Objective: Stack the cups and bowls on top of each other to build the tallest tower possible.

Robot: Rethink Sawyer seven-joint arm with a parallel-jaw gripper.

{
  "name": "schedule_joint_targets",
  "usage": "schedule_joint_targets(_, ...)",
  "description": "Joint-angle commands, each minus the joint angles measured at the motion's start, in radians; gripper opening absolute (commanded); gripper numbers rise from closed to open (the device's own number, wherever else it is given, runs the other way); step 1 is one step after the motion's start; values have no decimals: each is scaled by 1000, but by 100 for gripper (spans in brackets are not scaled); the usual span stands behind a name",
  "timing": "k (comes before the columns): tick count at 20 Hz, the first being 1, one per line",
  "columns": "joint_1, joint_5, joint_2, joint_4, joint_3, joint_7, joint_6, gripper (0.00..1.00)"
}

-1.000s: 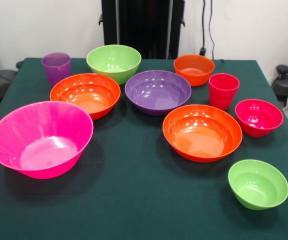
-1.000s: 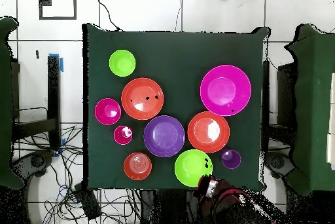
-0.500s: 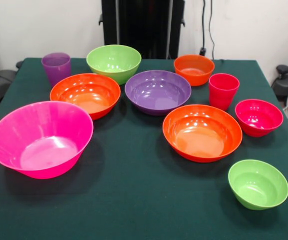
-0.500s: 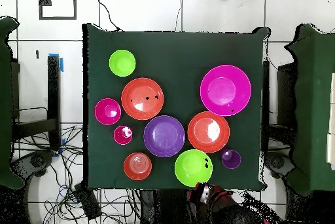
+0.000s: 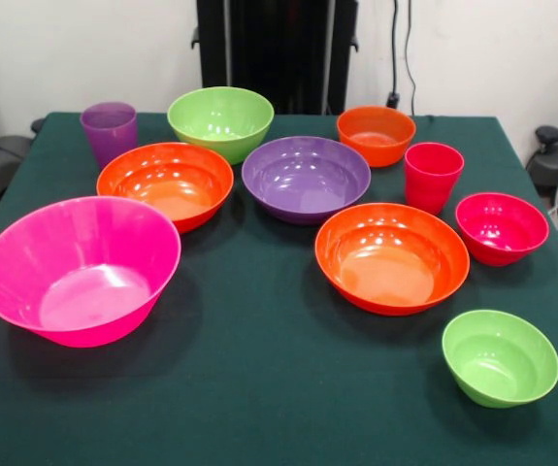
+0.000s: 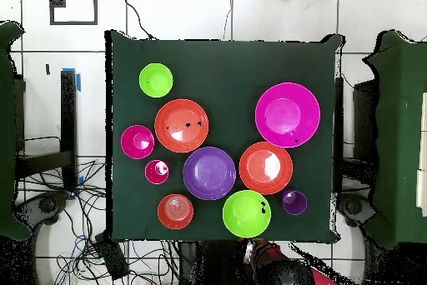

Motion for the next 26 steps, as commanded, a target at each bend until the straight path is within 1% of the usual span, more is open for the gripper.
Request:
schedule_joint_targets(1, -7, -141, 137, 68, 127, -95, -131, 100)
schedule_joint_targets(5, 22, -214, 228, 34, 111, -12, -201, 100)
schedule_joint_targets(6, 25, -218, 239, 28, 115, -3, -208, 100)
schedule_joint_targets(12, 34, -268, 278, 3, 109, 41, -234, 100)
schedule_joint_targets(14, 16, -252, 274, 7, 134, 37, -234, 100)
schedule_joint_targets(16, -55, -171, 195, 68, 221, 4, -215, 100)
schedule_joint_targets(17, -73, -134, 145, 87, 252, -15, -178, 100)
schedule_joint_targets(19, -93, -69, 62, 117, 295, -53, -114, 100)
schedule_joint_targets(20, -113, -34, 31, 139, 327, -68, -106, 100)
schedule_joint_targets(22, -117, 9, -21, 152, 345, -92, -65, 100)
schedule_joint_targets(23, -116, 26, -43, 153, 348, -103, -43, 100)
schedule_joint_targets(24, -111, 26, -66, 152, 341, -124, -10, 100)
schedule_joint_targets(25, -78, -19, -79, 121, 298, -123, 60, 100)
schedule_joint_targets(26, -64, -26, -100, 107, 286, -124, 107, 100)
